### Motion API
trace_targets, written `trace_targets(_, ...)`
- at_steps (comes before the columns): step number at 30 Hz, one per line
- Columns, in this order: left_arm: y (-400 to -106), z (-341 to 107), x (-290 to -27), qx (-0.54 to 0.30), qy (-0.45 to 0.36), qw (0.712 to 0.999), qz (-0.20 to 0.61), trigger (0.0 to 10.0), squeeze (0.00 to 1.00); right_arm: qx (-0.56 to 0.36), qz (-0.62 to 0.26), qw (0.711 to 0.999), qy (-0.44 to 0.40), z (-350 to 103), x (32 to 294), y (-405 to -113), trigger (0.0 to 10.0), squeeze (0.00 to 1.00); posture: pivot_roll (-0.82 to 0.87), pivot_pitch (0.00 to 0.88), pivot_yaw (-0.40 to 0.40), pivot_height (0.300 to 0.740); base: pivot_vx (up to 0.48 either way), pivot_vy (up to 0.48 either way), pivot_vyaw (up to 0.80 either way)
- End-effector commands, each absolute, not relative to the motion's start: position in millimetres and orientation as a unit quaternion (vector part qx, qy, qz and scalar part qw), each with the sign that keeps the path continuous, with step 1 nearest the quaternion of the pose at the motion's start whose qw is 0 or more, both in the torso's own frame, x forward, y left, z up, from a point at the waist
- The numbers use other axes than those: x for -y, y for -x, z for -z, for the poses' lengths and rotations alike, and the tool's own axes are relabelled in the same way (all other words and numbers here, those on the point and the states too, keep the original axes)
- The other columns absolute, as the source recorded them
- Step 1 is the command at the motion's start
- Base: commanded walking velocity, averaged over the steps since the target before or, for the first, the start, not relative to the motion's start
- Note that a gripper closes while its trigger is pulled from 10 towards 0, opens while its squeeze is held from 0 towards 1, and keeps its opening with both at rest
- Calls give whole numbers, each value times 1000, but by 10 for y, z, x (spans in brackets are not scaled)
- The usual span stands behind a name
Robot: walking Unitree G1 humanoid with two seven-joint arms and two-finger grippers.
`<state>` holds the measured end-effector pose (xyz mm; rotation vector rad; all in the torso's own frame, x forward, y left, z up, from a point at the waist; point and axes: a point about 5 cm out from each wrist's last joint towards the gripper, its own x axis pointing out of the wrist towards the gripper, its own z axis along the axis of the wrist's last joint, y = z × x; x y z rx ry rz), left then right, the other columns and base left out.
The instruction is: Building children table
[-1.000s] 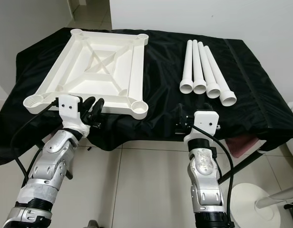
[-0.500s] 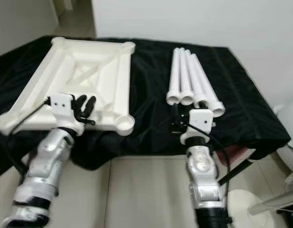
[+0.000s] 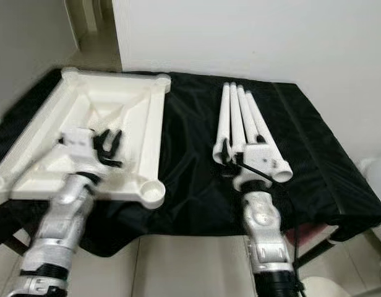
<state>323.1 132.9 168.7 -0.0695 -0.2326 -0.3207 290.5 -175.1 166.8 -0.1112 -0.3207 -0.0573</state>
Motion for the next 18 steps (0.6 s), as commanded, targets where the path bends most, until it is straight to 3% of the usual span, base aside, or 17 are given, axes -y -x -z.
trace_targets(1,-3232,-1678,-1394,113,26,982,149,10000,0,162,19,985,53,-1670,1705,-2911,10000,0,64,37,-60,740,259,0,0)
trace_targets(10,-3226,-1692,-1328,110,40,980,164,10000,0,139,12,989,53,-1614,1737,-2955,10000,0,44,39,-43,740,57,0,0)
trace_targets(18,-3147,-1827,-1065,99,49,955,275,10000,0,86,48,994,46,-1541,1970,-3183,10000,0,29,53,-19,740,0,0,0)
